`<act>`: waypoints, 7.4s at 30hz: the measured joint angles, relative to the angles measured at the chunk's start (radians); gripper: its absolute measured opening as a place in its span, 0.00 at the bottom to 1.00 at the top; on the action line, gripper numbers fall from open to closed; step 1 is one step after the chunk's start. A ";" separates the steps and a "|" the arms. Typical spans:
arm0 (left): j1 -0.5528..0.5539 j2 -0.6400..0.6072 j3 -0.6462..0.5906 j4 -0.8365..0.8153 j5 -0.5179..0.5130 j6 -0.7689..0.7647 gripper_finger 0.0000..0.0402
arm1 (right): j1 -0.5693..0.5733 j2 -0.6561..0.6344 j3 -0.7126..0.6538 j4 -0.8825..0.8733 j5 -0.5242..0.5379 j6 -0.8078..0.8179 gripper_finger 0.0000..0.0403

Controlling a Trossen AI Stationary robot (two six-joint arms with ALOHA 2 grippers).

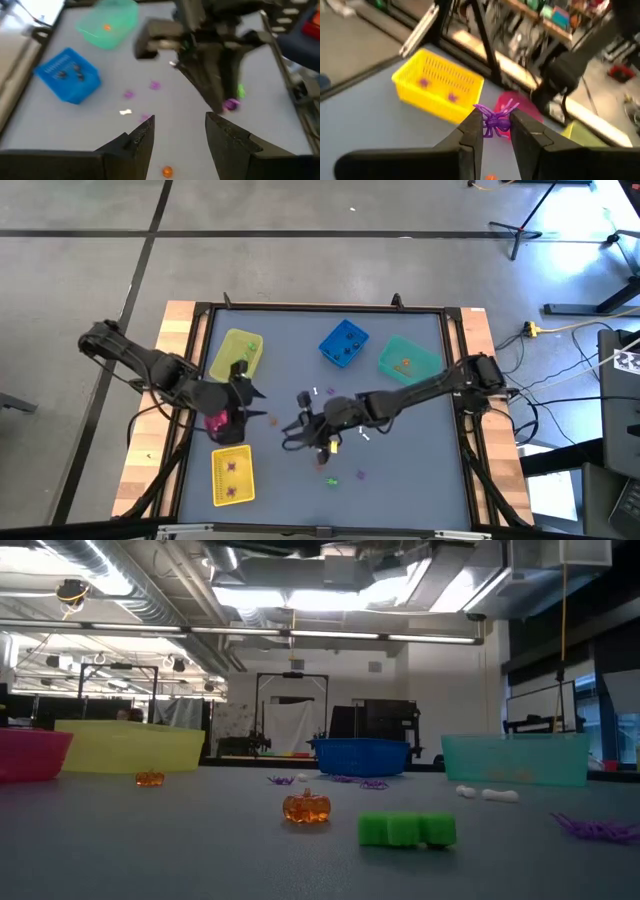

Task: Sort Halloween decoration
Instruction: Put the purple spider toy into the yellow basket

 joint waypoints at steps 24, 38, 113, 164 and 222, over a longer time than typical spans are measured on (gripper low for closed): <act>0.005 -0.097 -0.001 0.001 -0.170 -0.003 0.40 | -0.020 0.587 0.605 0.100 -0.145 0.087 0.20; 0.005 -0.097 -0.001 0.001 -0.168 -0.002 0.40 | -0.019 0.600 0.620 0.047 -0.142 0.113 0.46; -0.468 0.493 -0.002 -0.244 -0.108 -1.623 0.39 | -0.020 0.600 0.620 -0.061 -0.110 0.194 0.62; -0.453 0.493 -0.002 -0.302 -0.028 -1.653 0.39 | -0.019 0.599 0.620 -0.026 -0.111 0.194 0.62; -0.447 0.513 0.041 -0.269 0.073 -1.488 0.25 | -0.019 0.599 0.620 0.033 -0.084 0.195 0.62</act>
